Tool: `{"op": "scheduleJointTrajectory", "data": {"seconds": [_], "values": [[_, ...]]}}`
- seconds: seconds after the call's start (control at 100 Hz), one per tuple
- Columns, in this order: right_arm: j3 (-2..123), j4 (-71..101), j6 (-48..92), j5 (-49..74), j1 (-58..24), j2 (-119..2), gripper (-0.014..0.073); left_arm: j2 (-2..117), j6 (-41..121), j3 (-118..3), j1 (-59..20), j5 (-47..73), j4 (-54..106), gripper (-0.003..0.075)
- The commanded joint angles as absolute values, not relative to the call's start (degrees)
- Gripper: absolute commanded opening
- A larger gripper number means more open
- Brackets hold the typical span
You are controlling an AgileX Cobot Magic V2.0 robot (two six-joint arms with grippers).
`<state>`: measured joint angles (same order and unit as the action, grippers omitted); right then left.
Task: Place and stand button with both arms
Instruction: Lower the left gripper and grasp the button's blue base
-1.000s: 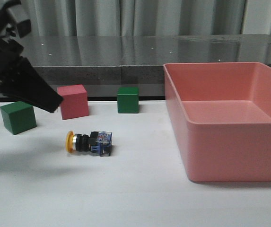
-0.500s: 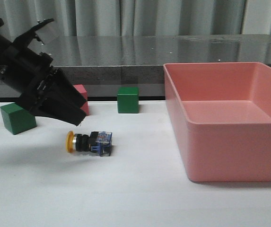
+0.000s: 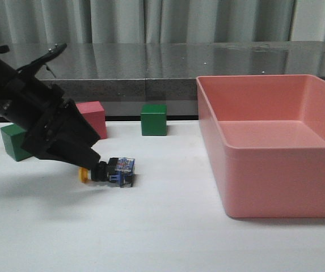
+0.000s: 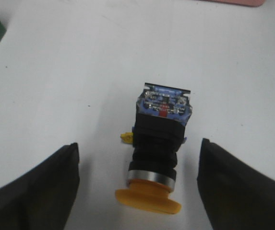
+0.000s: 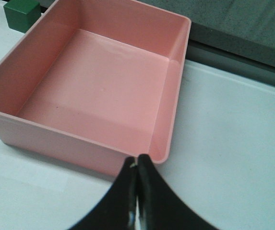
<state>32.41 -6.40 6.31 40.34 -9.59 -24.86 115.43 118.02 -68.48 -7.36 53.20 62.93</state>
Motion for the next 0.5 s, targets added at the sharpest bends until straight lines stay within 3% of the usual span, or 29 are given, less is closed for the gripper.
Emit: {"op": "scheduleJointTrajectory", "data": {"seconds": [0.0, 0.18, 0.25, 0.37, 0.49], "values": [[33.95, -7.34, 6.16, 36.34, -9.32, -25.12, -0.006, 113.73, 118.23, -69.4, -7.78, 54.94, 66.55, 0.0495], [33.95, -7.34, 6.16, 36.34, -9.32, -25.12, -0.006, 115.78, 118.23, -69.4, -7.78, 54.83, 67.86, 0.0489], [33.95, -7.34, 6.16, 36.34, -9.32, -25.12, -0.006, 116.42, 118.23, -69.4, -7.78, 54.83, 67.76, 0.0447], [33.95, -7.34, 6.16, 36.34, -9.32, -25.12, -0.006, 116.54, 118.23, -69.4, -7.78, 55.06, 66.91, 0.029], [33.95, -7.34, 6.16, 36.34, -9.32, -25.12, -0.006, 116.54, 118.23, -69.4, -7.78, 57.29, 64.92, 0.0065]]}}
